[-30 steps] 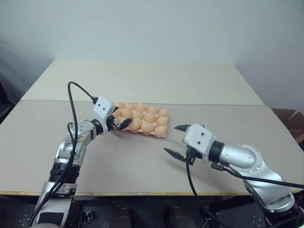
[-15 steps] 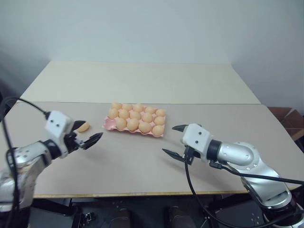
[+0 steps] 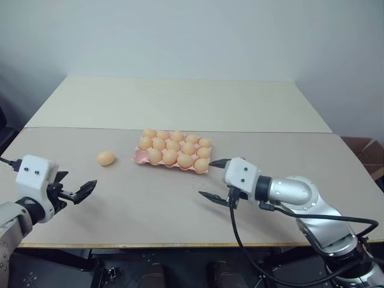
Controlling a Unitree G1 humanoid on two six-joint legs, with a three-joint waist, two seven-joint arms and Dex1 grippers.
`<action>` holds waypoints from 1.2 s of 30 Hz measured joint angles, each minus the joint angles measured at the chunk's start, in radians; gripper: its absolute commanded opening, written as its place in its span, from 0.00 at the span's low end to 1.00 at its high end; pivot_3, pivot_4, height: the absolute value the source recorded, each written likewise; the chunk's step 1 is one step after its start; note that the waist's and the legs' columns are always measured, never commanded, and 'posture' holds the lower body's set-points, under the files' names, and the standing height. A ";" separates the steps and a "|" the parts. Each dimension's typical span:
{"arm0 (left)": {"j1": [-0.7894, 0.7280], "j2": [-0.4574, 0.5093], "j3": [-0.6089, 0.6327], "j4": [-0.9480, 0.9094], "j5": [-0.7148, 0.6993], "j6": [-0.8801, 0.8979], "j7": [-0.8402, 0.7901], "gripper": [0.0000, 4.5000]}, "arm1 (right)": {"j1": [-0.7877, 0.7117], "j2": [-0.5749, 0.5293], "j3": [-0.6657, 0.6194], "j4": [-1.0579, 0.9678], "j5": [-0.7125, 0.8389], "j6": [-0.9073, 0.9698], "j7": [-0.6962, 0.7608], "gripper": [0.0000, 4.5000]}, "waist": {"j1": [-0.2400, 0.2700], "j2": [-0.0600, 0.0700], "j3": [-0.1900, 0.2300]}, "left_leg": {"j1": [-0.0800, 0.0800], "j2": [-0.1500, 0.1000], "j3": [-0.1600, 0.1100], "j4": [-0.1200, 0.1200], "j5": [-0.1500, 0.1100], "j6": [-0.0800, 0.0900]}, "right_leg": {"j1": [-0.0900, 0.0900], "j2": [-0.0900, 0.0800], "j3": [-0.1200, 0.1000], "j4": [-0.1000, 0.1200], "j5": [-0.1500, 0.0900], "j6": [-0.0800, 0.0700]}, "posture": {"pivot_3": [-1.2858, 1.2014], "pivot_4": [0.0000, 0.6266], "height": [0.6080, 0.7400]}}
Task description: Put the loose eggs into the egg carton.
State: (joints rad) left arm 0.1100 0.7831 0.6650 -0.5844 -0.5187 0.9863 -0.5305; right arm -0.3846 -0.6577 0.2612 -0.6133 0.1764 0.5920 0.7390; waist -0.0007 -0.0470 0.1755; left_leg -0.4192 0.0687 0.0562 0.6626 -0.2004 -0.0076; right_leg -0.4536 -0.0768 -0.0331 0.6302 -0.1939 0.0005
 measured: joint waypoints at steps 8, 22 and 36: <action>-0.012 0.025 0.012 0.011 0.002 0.000 0.001 0.99 | -0.003 -0.005 0.000 0.014 -0.019 -0.019 0.007 1.00 | 0.001 0.000 0.000 | 0.000 0.000 0.000 0.000 0.000 0.000 | -0.001 0.000 0.000 0.000 -0.001 -0.001 | 0.52 0.24 1.00; -0.358 -0.089 -0.243 0.484 0.153 -0.293 0.092 0.99 | -0.033 0.001 -0.003 0.007 -0.026 -0.013 0.000 1.00 | 0.014 -0.001 0.000 | -0.001 0.000 0.000 0.000 0.000 0.000 | 0.000 0.000 -0.001 0.000 0.003 0.004 | 0.52 0.24 1.00; -0.628 -0.143 -0.436 0.959 0.251 -0.575 -0.014 0.99 | -0.021 0.002 -0.038 -0.089 0.000 0.095 -0.046 1.00 | 0.010 -0.001 -0.001 | -0.002 -0.001 0.001 0.000 0.000 0.000 | 0.000 0.000 -0.001 0.000 0.004 0.004 | 0.52 0.24 1.00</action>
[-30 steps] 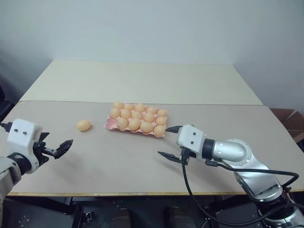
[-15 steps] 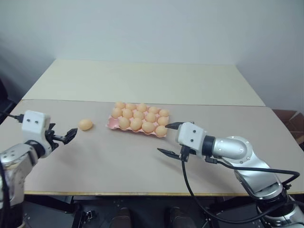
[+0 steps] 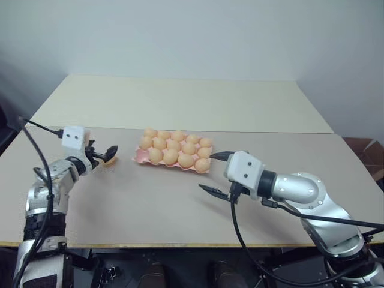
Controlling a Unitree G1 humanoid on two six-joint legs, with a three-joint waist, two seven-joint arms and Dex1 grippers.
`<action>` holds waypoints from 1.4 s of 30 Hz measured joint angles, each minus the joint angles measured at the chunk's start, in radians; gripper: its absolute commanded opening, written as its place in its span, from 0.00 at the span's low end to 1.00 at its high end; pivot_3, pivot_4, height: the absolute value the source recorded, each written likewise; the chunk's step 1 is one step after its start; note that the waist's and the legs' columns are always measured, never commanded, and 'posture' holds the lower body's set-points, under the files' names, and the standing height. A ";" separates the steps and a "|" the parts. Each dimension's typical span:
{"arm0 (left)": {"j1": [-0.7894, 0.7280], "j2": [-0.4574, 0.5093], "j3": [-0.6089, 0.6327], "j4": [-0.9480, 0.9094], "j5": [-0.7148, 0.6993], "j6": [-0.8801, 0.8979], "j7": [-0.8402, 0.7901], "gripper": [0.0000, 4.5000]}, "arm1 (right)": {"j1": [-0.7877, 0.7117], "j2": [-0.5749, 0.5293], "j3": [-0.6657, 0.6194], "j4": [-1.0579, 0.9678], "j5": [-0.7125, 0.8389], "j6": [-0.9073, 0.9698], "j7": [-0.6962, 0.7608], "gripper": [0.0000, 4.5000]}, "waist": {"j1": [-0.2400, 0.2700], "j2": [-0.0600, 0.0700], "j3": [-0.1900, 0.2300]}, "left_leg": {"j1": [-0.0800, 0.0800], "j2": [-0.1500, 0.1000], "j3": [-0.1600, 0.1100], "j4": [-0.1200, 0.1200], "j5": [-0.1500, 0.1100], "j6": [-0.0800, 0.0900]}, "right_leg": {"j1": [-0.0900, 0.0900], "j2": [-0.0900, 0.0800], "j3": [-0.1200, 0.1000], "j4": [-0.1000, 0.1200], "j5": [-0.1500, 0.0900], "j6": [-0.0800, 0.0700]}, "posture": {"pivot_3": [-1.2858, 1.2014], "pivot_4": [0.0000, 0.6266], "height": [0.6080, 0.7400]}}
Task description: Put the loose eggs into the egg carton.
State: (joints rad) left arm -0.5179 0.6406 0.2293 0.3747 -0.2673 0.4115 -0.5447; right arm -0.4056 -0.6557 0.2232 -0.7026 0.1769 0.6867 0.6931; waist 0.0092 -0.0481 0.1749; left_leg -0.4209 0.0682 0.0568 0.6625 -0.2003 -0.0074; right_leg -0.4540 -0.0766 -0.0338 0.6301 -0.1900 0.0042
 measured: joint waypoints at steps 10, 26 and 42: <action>-0.043 -0.019 -0.056 0.159 0.065 -0.063 -0.036 0.91 | 0.017 -0.005 -0.004 -0.033 0.002 0.038 -0.025 1.00 | 0.001 0.000 0.000 | -0.001 0.000 0.000 0.000 0.000 0.000 | 0.000 0.000 0.000 0.000 0.000 0.000 | 0.52 0.24 1.00; 0.012 -0.047 -0.036 -0.030 0.017 -0.063 -0.080 0.45 | 0.020 -0.018 -0.003 -0.032 -0.007 0.038 -0.026 1.00 | 0.003 0.000 0.000 | 0.000 0.000 -0.001 0.000 0.000 0.000 | 0.000 0.000 0.000 0.000 0.000 0.000 | 0.52 0.24 1.00; -0.051 -0.096 -0.121 -0.109 -0.035 -0.058 -0.181 0.51 | 0.037 -0.005 0.001 -0.037 -0.017 0.055 -0.065 1.00 | 0.000 0.000 0.000 | 0.000 0.000 0.000 0.000 0.000 0.000 | 0.000 0.000 0.000 0.000 0.000 0.000 | 0.52 0.24 1.00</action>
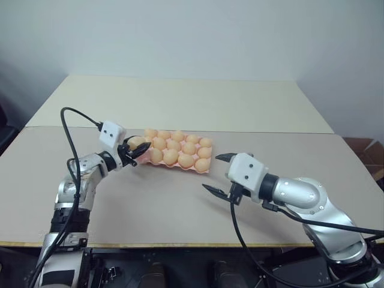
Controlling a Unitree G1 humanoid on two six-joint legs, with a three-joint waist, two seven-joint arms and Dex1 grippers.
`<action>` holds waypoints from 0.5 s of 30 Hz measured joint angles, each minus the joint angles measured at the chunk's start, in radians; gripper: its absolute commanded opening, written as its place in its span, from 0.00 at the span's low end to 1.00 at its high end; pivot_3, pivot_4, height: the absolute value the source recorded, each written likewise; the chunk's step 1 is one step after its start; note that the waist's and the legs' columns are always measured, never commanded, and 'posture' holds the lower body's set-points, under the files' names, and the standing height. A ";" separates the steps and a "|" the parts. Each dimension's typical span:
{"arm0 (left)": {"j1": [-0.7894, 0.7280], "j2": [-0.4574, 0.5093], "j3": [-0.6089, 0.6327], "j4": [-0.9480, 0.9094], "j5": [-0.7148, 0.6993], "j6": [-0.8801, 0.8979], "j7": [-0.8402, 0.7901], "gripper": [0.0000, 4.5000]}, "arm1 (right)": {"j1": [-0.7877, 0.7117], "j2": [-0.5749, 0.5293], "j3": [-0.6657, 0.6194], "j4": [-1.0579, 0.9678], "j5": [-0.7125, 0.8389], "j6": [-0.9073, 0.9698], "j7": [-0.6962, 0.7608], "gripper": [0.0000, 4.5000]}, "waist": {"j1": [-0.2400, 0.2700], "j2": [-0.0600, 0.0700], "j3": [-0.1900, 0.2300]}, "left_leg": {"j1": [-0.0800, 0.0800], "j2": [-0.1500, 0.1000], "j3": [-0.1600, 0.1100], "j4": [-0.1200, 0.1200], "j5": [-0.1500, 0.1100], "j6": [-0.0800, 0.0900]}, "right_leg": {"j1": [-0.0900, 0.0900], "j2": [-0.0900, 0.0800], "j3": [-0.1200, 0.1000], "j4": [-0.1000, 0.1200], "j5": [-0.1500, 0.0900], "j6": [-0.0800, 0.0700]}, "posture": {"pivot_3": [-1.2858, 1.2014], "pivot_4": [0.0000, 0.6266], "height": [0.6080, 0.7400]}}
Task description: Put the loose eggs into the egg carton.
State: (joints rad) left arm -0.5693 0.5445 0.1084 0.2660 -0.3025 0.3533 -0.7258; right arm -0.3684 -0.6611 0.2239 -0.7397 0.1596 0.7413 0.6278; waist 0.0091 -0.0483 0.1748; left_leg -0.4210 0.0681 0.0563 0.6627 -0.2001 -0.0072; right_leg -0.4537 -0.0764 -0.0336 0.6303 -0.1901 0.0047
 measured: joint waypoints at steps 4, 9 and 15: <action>-0.010 0.002 -0.015 0.017 0.004 0.028 -0.021 0.78 | 0.014 0.000 0.000 -0.014 0.000 0.010 -0.002 1.00 | 0.002 0.000 0.000 | 0.000 0.000 0.000 0.000 0.000 0.000 | 0.000 0.000 0.000 0.000 0.000 0.000 | 0.52 0.24 1.00; -0.016 -0.005 -0.019 0.021 0.022 0.025 0.012 0.99 | 0.021 0.000 0.000 -0.017 -0.001 0.011 -0.002 1.00 | 0.001 0.000 0.000 | 0.000 0.000 0.000 0.000 0.000 0.000 | 0.000 0.000 0.000 0.000 0.000 0.000 | 0.52 0.24 1.00; -0.004 -0.001 -0.017 -0.021 0.026 0.024 0.026 0.99 | 0.020 -0.001 0.001 -0.016 -0.001 0.010 0.000 1.00 | 0.001 0.000 0.000 | 0.000 0.000 0.000 0.000 0.000 0.000 | 0.000 0.000 0.000 0.000 0.000 0.000 | 0.52 0.24 1.00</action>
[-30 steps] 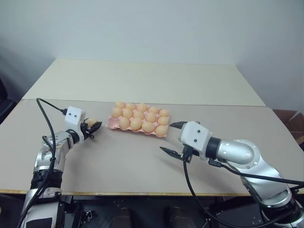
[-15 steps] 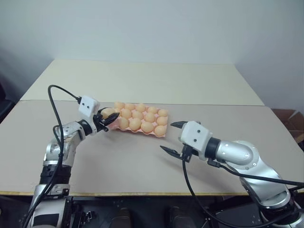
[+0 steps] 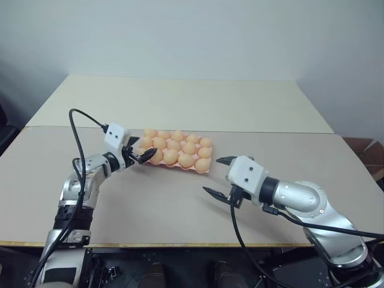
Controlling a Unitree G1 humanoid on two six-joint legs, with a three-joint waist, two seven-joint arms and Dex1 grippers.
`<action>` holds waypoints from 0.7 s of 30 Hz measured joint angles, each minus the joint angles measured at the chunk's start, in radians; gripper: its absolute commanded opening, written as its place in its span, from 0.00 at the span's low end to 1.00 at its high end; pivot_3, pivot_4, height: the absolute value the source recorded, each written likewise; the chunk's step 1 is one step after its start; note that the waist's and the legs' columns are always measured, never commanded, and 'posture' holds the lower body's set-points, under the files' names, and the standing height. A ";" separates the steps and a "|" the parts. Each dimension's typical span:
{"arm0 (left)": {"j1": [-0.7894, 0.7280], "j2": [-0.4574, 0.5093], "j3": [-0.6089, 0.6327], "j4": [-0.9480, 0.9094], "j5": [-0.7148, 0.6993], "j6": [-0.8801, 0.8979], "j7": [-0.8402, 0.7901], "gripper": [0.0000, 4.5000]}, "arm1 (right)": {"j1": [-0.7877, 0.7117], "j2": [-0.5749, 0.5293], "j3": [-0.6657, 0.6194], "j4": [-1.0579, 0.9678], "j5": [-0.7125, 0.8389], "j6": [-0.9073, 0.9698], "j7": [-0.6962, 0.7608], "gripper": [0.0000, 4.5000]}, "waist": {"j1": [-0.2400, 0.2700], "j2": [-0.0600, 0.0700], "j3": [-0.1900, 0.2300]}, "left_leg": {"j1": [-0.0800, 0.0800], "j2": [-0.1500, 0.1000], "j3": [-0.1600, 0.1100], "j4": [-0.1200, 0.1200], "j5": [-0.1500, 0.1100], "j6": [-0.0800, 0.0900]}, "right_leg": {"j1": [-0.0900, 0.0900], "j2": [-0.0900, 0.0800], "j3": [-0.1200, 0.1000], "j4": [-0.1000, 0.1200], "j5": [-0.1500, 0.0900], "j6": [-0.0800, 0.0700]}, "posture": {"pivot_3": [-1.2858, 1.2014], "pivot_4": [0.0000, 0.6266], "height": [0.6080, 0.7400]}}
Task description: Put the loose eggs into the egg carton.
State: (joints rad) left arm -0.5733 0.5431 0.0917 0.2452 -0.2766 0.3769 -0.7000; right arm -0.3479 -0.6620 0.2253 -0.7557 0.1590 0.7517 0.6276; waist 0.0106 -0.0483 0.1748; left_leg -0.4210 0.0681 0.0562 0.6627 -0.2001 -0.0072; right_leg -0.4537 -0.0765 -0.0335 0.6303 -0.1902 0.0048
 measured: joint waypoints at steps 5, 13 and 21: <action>0.111 0.051 0.065 -0.140 -0.059 0.073 -0.010 0.99 | -0.001 -0.012 -0.003 0.006 0.003 -0.003 0.007 1.00 | -0.012 0.000 0.000 | 0.000 0.001 0.000 0.000 0.000 0.000 | 0.000 0.000 0.000 0.000 0.000 0.000 | 0.52 0.24 1.00; 0.331 0.214 0.273 -0.479 -0.316 0.292 -0.118 0.99 | 0.014 -0.024 -0.123 0.088 0.072 -0.046 0.065 1.00 | -0.014 0.000 0.000 | 0.000 0.001 0.000 0.000 0.000 0.000 | 0.000 0.000 0.000 0.000 0.000 0.000 | 0.52 0.24 1.00; 0.651 0.359 0.426 -0.588 -0.354 0.324 -0.243 0.99 | 0.075 -0.147 -0.324 0.179 0.208 -0.121 0.247 1.00 | -0.005 0.001 0.001 | 0.002 0.001 0.001 0.000 0.000 0.000 | 0.000 0.000 0.000 0.000 -0.004 -0.006 | 0.52 0.24 1.00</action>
State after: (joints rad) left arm 0.0773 0.9025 0.5173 -0.3429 -0.6311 0.7005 -0.9434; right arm -0.2725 -0.8092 -0.0986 -0.5772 0.3668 0.6303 0.8741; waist 0.0052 -0.0469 0.1755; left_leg -0.4195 0.0692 0.0570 0.6623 -0.2003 -0.0075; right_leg -0.4542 -0.0768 -0.0332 0.6301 -0.1945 -0.0014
